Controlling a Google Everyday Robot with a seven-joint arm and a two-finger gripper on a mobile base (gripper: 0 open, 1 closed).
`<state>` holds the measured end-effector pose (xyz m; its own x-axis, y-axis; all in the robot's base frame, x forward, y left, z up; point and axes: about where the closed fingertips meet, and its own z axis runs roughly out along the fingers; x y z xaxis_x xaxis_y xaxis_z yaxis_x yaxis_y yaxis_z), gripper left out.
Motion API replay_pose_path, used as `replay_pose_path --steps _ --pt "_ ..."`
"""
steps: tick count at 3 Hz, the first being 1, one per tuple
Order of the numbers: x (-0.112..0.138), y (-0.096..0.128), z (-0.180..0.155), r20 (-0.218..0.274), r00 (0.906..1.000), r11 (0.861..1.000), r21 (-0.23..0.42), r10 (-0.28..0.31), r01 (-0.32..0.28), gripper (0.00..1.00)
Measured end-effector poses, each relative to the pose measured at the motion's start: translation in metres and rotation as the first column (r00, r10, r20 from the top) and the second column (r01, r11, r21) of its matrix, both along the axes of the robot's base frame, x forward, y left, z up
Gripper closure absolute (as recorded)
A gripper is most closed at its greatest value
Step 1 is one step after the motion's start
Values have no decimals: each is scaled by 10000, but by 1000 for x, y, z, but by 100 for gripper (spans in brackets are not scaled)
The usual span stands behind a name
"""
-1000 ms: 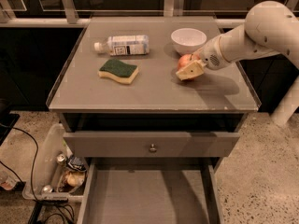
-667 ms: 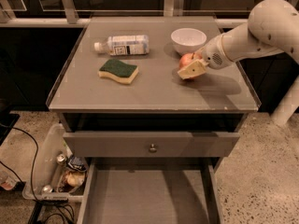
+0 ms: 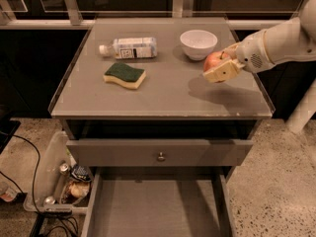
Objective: Place apple into middle drawer
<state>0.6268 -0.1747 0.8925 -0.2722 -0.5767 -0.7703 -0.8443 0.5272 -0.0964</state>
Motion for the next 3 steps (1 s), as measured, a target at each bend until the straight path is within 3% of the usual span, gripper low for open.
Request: replay_pose_path --steps 1,2,3 --pt "-36 -15 17 214 9997 9999 112 84 -86 100" --pt "-74 -28 27 447 9979 9989 75 -467 464 100" --pt "-106 -33 21 417 9892 9901 46 -1403 1402 100"
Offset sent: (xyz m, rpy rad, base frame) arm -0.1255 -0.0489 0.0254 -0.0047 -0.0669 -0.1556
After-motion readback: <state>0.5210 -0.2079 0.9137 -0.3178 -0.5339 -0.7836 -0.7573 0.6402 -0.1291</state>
